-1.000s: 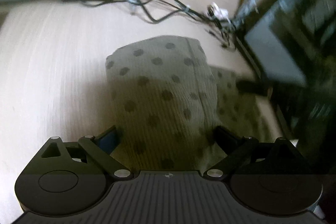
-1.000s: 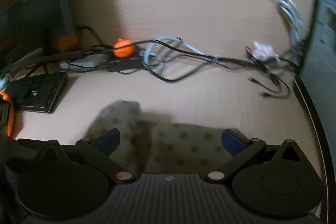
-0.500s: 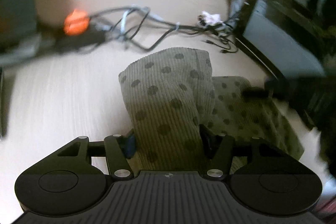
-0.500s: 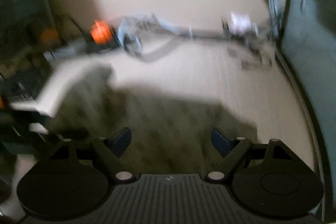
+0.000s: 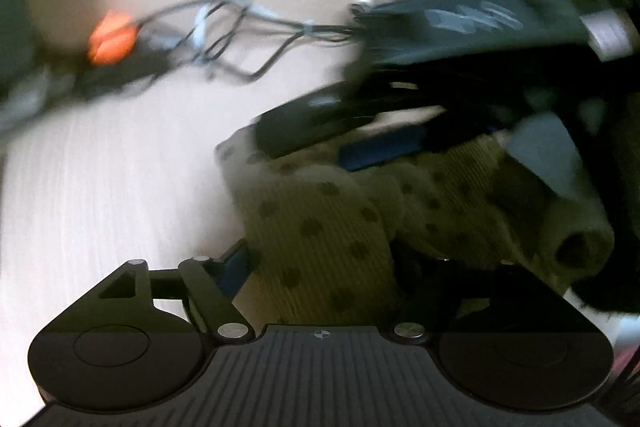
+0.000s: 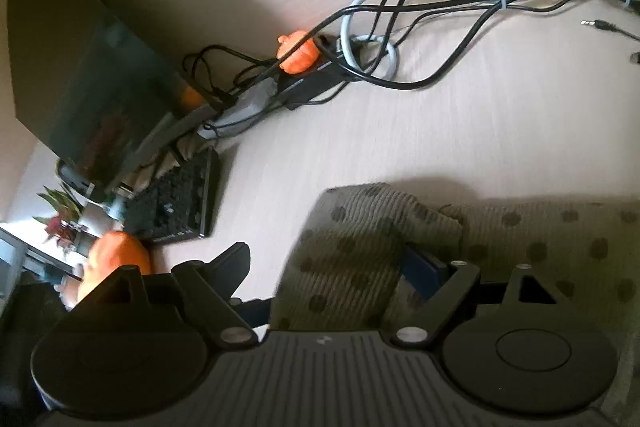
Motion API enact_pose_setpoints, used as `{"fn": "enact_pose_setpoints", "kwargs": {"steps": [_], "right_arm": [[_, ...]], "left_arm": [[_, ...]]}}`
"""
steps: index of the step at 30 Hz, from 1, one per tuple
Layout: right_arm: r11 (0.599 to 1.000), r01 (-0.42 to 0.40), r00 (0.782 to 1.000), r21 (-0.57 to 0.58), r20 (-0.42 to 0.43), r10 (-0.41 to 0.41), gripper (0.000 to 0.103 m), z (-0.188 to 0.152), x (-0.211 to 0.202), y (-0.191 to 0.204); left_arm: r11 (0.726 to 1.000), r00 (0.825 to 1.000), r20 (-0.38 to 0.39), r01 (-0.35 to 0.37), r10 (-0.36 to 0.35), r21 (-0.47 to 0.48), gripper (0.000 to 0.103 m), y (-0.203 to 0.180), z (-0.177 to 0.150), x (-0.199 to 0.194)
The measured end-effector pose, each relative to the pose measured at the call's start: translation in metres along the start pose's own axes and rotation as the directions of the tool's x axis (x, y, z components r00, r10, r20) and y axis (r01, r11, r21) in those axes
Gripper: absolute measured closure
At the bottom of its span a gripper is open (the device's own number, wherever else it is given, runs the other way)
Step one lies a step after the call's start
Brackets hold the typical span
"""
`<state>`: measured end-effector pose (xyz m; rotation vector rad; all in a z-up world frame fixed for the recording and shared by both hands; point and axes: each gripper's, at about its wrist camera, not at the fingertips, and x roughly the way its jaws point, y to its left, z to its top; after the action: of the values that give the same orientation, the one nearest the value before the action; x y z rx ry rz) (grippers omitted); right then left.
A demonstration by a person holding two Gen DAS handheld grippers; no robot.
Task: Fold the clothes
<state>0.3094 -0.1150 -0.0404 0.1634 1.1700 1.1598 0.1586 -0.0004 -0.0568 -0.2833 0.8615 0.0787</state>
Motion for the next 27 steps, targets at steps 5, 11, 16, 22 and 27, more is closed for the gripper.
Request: {"fn": "enact_pose_setpoints", "kwargs": {"steps": [5,11,16,22,27], "right_arm": [[1.0,-0.018,1.0,0.004,0.008,0.018,0.018,-0.001,0.003,-0.006],[0.997,-0.039,0.999,0.072,0.023,0.038,0.015,0.0,0.0,-0.006],[0.993,-0.089,0.996,0.083,0.015,0.088,0.011,0.002,0.013,0.015],[0.98,-0.2,0.978,-0.022,0.053,0.2,0.011,0.011,0.004,0.066],[0.991,-0.121,0.991,-0.056,0.05,0.124,0.011,0.01,-0.021,0.064]], "left_arm": [[0.992,0.998,-0.051,0.03,-0.036,-0.122,0.011,0.016,0.004,0.017],[1.0,1.0,-0.004,-0.006,0.006,-0.008,0.034,-0.008,-0.004,0.02],[0.987,0.993,0.07,-0.106,0.098,0.118,0.047,-0.005,-0.004,-0.012],[0.817,0.932,0.2,-0.362,0.302,0.449,0.047,-0.03,0.0,-0.055],[0.609,0.907,0.254,-0.414,0.335,0.677,0.047,-0.07,-0.012,-0.04]]}}
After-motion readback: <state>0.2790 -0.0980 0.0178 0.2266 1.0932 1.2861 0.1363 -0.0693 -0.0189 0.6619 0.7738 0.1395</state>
